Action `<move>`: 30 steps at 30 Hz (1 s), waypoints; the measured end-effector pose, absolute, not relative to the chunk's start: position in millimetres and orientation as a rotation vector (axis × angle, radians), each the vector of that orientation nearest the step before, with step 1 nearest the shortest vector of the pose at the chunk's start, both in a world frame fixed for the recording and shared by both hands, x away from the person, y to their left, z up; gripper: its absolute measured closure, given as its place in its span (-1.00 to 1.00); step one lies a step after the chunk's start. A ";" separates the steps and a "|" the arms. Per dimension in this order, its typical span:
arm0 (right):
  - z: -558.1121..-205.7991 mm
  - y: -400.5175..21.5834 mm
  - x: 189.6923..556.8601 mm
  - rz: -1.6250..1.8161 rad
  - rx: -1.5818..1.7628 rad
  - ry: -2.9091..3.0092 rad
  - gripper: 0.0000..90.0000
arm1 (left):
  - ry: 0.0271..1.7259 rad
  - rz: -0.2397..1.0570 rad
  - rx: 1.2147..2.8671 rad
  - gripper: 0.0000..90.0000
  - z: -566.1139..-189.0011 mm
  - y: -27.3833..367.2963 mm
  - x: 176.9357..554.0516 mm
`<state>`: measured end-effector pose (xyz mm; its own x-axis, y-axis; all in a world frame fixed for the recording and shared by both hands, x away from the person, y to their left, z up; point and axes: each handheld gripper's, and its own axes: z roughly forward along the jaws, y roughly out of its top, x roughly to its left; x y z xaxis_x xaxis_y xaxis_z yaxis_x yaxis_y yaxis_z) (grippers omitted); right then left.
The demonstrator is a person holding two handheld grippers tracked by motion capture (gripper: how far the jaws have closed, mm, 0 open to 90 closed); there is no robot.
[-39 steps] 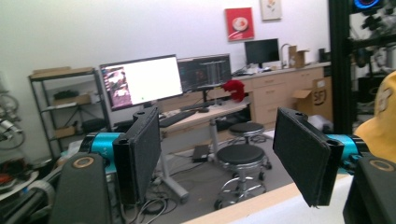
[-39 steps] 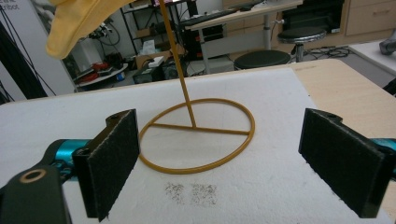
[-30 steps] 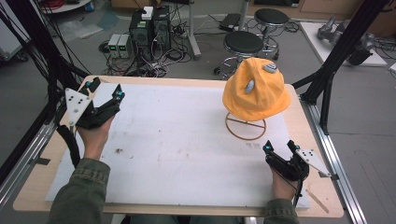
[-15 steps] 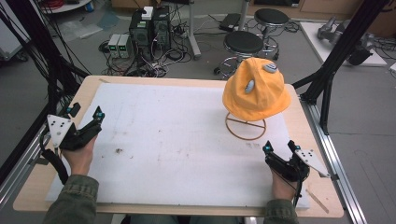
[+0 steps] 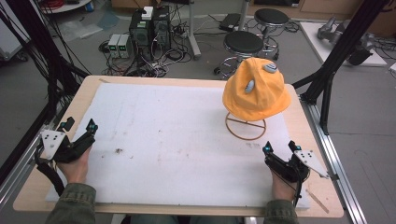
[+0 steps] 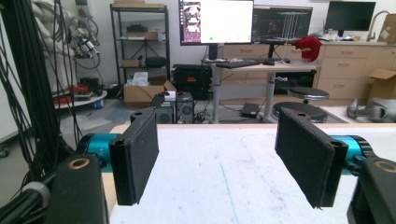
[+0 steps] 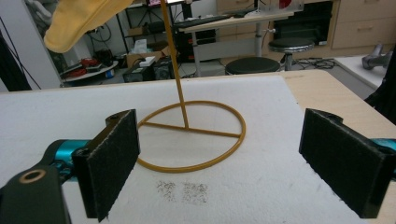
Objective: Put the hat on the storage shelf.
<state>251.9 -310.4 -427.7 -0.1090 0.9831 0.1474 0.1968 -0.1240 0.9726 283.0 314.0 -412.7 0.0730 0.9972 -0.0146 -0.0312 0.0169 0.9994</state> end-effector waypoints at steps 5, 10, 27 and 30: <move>-427.3 -310.4 250.6 1.298 1.384 1.372 -0.75 | 1.154 1.160 1.203 -0.32 -416.2 316.5 277.7; -427.8 -311.1 249.2 1.302 1.389 1.360 -0.75 | 1.164 1.165 1.209 -0.32 -423.3 318.3 273.2; -429.6 -313.9 250.0 1.309 1.401 1.353 -0.75 | 1.201 1.105 1.229 -0.33 -435.3 318.8 267.5; -429.6 -314.0 250.2 1.311 1.400 1.358 -0.75 | 1.206 1.095 1.221 -0.33 -434.5 319.0 265.4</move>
<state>250.2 -314.0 -429.6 -0.0980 0.9831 0.1547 0.1891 -0.1342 0.9727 265.4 319.0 -434.5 0.0730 0.9954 -0.0624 0.0340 0.0600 0.9976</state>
